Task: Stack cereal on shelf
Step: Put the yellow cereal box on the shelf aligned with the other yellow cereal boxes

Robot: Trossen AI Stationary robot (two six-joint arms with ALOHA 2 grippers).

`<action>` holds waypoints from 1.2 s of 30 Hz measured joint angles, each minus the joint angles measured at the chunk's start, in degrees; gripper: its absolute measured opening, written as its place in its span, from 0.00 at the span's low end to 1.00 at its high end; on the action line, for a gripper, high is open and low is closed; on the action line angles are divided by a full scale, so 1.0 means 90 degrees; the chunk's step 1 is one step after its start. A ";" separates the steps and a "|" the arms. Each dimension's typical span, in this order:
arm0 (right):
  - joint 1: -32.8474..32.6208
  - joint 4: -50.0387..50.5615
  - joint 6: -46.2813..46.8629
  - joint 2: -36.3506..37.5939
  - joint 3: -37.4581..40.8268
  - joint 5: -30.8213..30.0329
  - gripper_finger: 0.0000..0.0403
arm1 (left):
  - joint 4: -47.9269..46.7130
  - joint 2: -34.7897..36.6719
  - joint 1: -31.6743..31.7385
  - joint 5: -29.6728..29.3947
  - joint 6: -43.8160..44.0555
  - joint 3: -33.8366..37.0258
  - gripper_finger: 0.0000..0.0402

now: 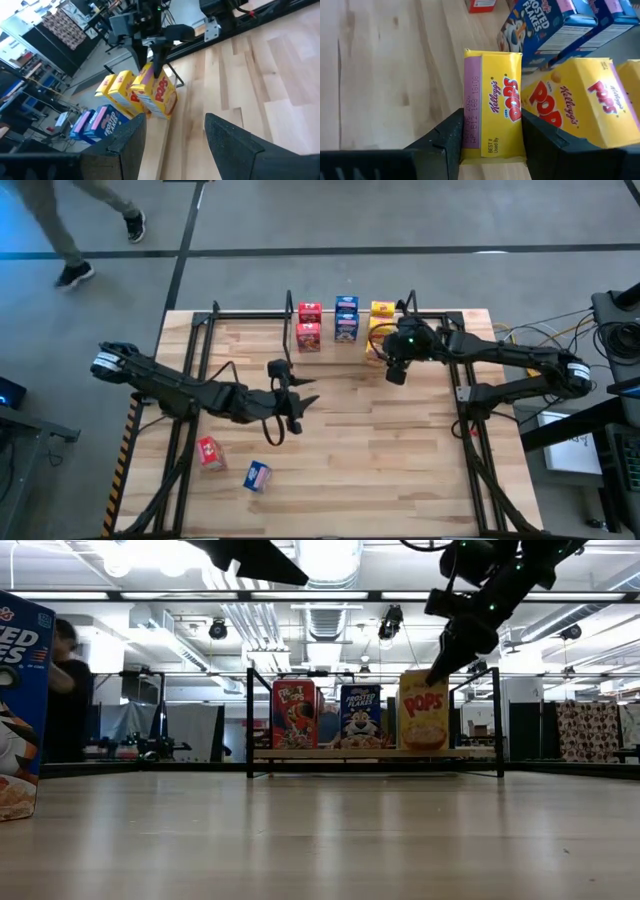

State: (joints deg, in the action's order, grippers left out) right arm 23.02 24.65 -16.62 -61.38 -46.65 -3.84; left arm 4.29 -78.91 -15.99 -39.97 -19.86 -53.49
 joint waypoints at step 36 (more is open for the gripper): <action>0.0334 -0.0010 -0.0274 0.0157 -0.0197 -0.0074 0.62 | 0.0059 -0.0011 0.0740 0.0752 -0.0338 0.0002 0.46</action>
State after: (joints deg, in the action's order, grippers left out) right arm 26.02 24.56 -19.09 -59.96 -48.42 -4.51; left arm 4.82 -79.02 -9.33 -33.21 -22.89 -53.47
